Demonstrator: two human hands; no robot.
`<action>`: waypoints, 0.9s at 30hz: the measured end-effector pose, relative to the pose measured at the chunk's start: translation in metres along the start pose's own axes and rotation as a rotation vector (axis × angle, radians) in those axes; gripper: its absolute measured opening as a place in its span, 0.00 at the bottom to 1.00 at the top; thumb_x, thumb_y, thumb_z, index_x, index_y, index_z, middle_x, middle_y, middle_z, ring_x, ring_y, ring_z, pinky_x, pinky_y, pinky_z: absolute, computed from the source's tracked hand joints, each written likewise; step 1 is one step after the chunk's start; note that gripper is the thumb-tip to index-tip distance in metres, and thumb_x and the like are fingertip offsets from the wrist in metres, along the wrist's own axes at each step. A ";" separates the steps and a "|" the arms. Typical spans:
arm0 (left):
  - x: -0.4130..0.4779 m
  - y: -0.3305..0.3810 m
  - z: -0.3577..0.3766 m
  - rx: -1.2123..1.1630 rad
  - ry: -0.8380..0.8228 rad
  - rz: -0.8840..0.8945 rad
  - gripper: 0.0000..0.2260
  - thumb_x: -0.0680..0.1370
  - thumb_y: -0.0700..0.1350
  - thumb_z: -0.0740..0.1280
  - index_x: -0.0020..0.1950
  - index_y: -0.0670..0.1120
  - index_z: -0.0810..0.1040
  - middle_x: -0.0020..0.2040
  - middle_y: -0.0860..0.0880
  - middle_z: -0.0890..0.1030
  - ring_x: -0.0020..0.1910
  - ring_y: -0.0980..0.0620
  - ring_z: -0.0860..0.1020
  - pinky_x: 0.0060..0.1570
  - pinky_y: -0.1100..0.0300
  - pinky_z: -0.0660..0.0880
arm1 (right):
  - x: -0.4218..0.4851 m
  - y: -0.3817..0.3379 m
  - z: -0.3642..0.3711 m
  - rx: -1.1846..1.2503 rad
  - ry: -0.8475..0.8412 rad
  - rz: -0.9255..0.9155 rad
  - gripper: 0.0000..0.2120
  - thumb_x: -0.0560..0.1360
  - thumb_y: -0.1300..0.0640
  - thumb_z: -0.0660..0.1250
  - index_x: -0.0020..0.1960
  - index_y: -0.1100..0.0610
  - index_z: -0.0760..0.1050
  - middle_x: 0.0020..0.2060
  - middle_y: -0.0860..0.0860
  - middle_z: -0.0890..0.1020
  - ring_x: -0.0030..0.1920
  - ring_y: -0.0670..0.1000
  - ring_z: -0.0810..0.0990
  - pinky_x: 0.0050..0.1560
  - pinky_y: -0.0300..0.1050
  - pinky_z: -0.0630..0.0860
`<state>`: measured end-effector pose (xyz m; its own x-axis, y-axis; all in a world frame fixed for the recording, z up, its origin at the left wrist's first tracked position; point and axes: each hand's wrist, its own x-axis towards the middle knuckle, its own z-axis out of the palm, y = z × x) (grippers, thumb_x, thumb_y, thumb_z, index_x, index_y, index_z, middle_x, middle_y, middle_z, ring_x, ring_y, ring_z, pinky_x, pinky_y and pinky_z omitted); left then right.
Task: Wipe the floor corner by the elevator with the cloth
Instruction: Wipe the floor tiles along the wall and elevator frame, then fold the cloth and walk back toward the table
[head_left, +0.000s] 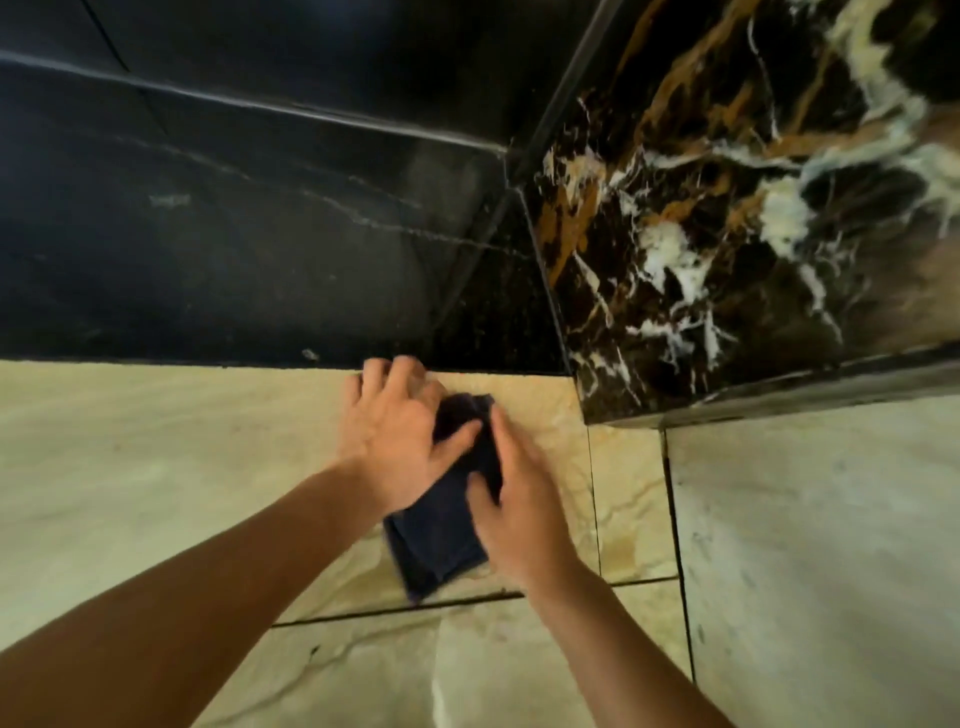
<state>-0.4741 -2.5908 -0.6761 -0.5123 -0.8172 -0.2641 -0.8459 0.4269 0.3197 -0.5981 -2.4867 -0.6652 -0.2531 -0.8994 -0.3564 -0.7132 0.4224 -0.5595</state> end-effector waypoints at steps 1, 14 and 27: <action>-0.011 0.001 0.002 0.043 -0.037 0.013 0.29 0.73 0.69 0.55 0.62 0.51 0.78 0.62 0.45 0.74 0.59 0.40 0.69 0.58 0.46 0.66 | 0.002 0.005 -0.003 -0.097 0.067 0.039 0.34 0.78 0.53 0.66 0.81 0.53 0.56 0.78 0.52 0.63 0.76 0.55 0.60 0.75 0.45 0.57; -0.060 -0.050 -0.072 -0.762 -0.675 -0.353 0.07 0.75 0.35 0.71 0.50 0.39 0.76 0.41 0.40 0.79 0.41 0.43 0.78 0.40 0.54 0.77 | -0.036 -0.073 -0.028 0.447 -0.126 0.304 0.05 0.76 0.58 0.70 0.51 0.54 0.80 0.45 0.53 0.85 0.45 0.53 0.84 0.39 0.45 0.79; -0.210 -0.017 -0.201 -1.185 -0.876 -0.074 0.17 0.76 0.43 0.67 0.65 0.46 0.80 0.60 0.44 0.84 0.56 0.44 0.84 0.53 0.51 0.80 | -0.215 -0.142 -0.100 1.079 -0.136 0.241 0.03 0.80 0.59 0.64 0.50 0.58 0.72 0.34 0.57 0.76 0.22 0.53 0.74 0.24 0.40 0.68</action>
<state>-0.3228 -2.5044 -0.4435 -0.7638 -0.1489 -0.6281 -0.4819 -0.5159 0.7083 -0.5082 -2.3641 -0.4344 -0.1875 -0.7889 -0.5852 0.3039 0.5200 -0.7983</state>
